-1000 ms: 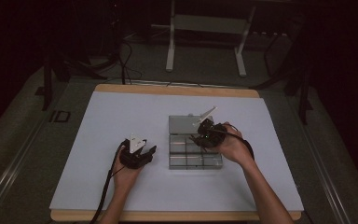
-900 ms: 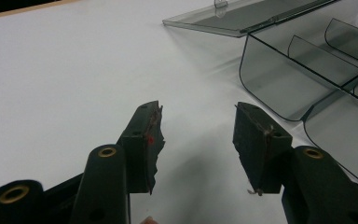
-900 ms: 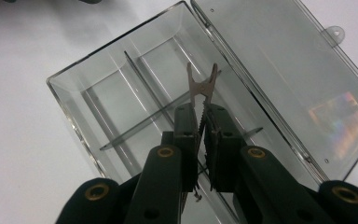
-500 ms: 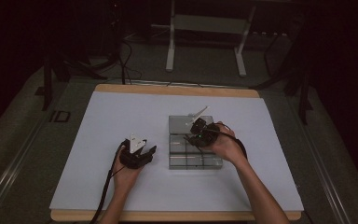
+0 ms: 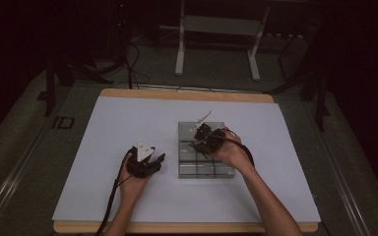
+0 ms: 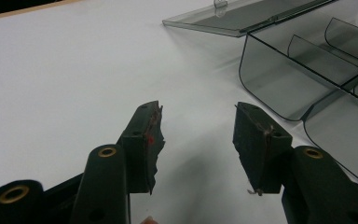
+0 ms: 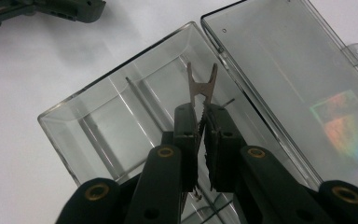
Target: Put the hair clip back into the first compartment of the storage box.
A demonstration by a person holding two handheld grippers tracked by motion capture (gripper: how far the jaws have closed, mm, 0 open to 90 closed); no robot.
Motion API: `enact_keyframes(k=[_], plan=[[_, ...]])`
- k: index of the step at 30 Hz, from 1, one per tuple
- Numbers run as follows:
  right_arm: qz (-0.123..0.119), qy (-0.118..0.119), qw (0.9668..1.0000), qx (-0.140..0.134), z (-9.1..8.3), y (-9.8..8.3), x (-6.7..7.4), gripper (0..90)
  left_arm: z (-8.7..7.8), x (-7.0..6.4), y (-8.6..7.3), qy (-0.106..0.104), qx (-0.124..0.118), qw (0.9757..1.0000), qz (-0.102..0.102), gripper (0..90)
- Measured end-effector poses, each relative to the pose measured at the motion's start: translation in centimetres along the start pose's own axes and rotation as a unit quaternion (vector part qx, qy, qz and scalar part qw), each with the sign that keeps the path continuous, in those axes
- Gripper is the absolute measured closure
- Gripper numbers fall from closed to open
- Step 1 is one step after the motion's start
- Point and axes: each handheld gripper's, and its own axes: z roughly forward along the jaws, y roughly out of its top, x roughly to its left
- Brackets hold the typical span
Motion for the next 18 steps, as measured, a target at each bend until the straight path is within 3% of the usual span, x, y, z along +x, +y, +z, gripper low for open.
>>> enact_keyframes(k=[18], plan=[[0.004,-0.001,0.9999,0.015,1.7,1.1,0.2,83.8,0.0,0.0,0.0,0.0,0.002,1.0,0.004,51.5]])
